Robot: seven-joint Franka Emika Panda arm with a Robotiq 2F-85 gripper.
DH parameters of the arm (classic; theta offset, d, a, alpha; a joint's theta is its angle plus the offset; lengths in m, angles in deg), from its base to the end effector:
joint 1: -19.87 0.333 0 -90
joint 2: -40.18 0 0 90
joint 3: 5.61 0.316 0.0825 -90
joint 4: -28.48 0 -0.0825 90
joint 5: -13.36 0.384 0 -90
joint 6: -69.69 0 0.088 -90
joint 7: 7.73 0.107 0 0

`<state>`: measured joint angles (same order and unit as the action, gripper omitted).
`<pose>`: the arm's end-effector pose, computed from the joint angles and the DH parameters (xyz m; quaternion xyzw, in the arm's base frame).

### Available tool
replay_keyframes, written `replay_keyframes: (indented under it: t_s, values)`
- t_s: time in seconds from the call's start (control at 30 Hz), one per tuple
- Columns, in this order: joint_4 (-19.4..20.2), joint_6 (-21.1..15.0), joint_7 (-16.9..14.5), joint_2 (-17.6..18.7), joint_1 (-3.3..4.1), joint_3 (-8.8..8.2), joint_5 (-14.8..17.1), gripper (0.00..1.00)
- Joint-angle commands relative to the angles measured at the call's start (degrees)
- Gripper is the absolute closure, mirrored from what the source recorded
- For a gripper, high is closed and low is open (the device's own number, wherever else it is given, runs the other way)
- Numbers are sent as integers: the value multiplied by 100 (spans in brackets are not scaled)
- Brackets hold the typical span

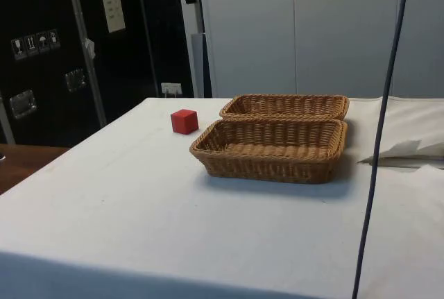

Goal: Pick up the red cube and place it into the right basket.

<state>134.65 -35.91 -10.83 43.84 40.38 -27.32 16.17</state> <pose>0.5710 -0.0042 0.4798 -0.9993 -0.0091 0.0341 0.0129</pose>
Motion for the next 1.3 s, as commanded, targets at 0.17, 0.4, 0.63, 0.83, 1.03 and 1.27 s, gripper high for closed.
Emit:
replay_keyframes:
  t_s: [0.17,0.4,0.63,0.83,1.03,1.27]
  values:
    - [-92,-201,-178,315,-92,-103,103,0]
    - [-166,-390,-332,613,-149,-241,218,0]
    - [-241,-556,-361,882,-195,-315,304,0]
    - [-355,-699,-372,1157,-235,-372,413,0]
    - [-510,-802,-390,1432,-275,-384,561,0]
    - [-699,-888,-424,1725,-292,-430,739,0]
